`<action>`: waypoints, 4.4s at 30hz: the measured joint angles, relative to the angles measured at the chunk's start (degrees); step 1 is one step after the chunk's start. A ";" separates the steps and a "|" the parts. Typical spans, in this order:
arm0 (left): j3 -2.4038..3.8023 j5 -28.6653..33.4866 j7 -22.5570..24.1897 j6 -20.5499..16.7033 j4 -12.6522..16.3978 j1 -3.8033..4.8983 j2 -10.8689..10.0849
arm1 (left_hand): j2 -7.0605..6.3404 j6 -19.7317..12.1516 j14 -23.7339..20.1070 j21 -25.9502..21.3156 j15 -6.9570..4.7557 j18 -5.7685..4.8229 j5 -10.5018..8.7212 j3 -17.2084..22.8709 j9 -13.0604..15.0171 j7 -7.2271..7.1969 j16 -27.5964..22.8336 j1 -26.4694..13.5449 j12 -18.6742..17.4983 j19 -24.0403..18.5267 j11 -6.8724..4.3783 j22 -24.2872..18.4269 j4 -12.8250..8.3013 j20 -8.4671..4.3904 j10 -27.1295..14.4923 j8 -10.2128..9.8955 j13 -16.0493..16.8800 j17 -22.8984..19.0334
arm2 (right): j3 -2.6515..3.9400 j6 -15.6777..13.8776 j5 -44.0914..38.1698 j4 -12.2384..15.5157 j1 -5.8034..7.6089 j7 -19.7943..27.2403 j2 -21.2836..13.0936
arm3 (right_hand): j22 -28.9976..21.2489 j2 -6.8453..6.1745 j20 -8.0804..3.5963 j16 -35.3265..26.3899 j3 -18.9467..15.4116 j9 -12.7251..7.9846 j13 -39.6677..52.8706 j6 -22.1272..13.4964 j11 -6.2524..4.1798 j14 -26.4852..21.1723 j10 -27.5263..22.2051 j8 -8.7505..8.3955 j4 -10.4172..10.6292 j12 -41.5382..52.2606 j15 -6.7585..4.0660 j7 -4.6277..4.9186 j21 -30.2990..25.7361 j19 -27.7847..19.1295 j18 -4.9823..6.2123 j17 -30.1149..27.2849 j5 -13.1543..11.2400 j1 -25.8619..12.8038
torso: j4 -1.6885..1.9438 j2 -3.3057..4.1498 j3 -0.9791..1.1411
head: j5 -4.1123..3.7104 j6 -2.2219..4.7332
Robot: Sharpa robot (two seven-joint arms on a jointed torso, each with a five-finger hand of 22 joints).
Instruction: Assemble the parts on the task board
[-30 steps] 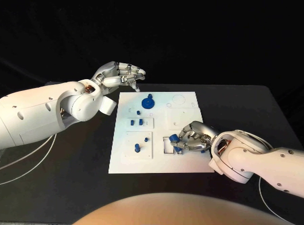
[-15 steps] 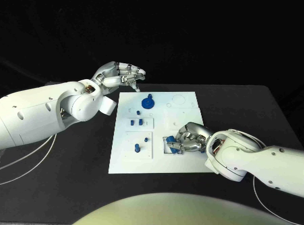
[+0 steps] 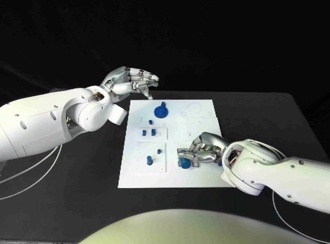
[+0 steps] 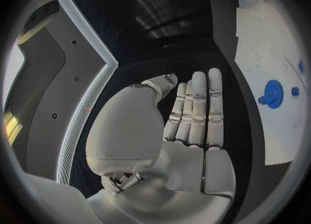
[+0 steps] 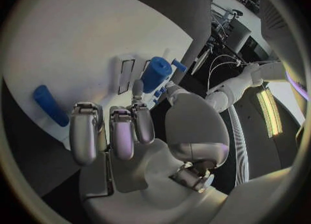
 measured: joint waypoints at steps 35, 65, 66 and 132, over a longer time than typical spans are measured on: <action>0.00 0.00 -0.09 0.76 0.22 0.00 -0.28 | 0.00 0.00 0.00 0.00 0.00 0.01 0.00 0.00 0.05 0.00 0.00 0.00 0.00 0.00 0.00 0.01 0.00 0.00 0.00 0.00 0.00 -0.01 | 0.01 -1.08 -5.75 5.07 -0.18 3.00 -4.93 | -0.03 2.92 0.01 0.00 -5.22 0.90 -0.02 -0.38 -0.17 0.01 -0.19 0.44 -1.37 -0.54 -0.40 -0.01 -0.38 0.00 0.00 0.00 0.00 11.01 | -0.07 -0.04 0.05 | 0.11 0.00; 0.00 0.00 -0.16 0.74 0.27 0.00 -0.38 | 0.00 0.00 0.00 0.00 0.00 0.00 0.00 0.00 0.04 0.00 0.00 0.00 0.00 0.00 0.00 0.01 0.00 0.00 0.00 0.00 0.00 0.02 | -0.05 1.13 -8.06 2.30 -0.54 2.94 -3.15 | 0.00 4.07 0.01 0.00 -4.94 0.88 0.02 -0.38 -0.38 0.00 0.03 0.44 -1.60 -0.53 -0.39 -0.01 -0.09 0.00 0.00 -0.01 -0.19 13.78 | -0.02 0.03 0.05 | 0.48 0.00; 0.00 0.00 -0.17 0.74 0.27 0.00 -0.38 | 0.00 0.00 0.00 0.00 0.00 0.00 0.00 0.00 0.04 0.00 0.00 0.00 0.00 0.00 0.00 0.01 0.00 0.00 0.00 0.00 0.00 0.02 | -0.07 1.09 -8.16 2.23 -0.57 2.89 -3.13 | 0.00 4.07 0.01 0.00 -4.93 0.88 0.02 -0.38 -0.38 0.00 0.03 0.44 -1.60 -0.53 -0.39 -0.01 -0.07 -0.01 0.00 -0.01 -0.19 13.78 | -0.03 0.02 0.08 | 0.48 0.00; 0.00 0.00 -0.11 0.69 0.60 0.00 -0.91 | 0.00 0.00 -0.21 -0.22 0.21 0.00 0.00 0.00 0.24 0.00 0.00 0.00 0.00 0.00 0.00 -0.04 0.00 0.00 0.00 0.00 0.00 0.06 | 0.20 -1.82 -9.59 2.33 0.05 2.86 -15.27 | 0.00 4.16 0.01 -0.22 -1.85 -3.27 0.01 -1.46 0.45 0.00 -0.80 -4.67 -3.58 -1.77 -0.38 0.74 -1.40 -0.01 0.00 0.01 -0.18 21.38 | -0.25 -0.06 0.09 | -1.04 0.00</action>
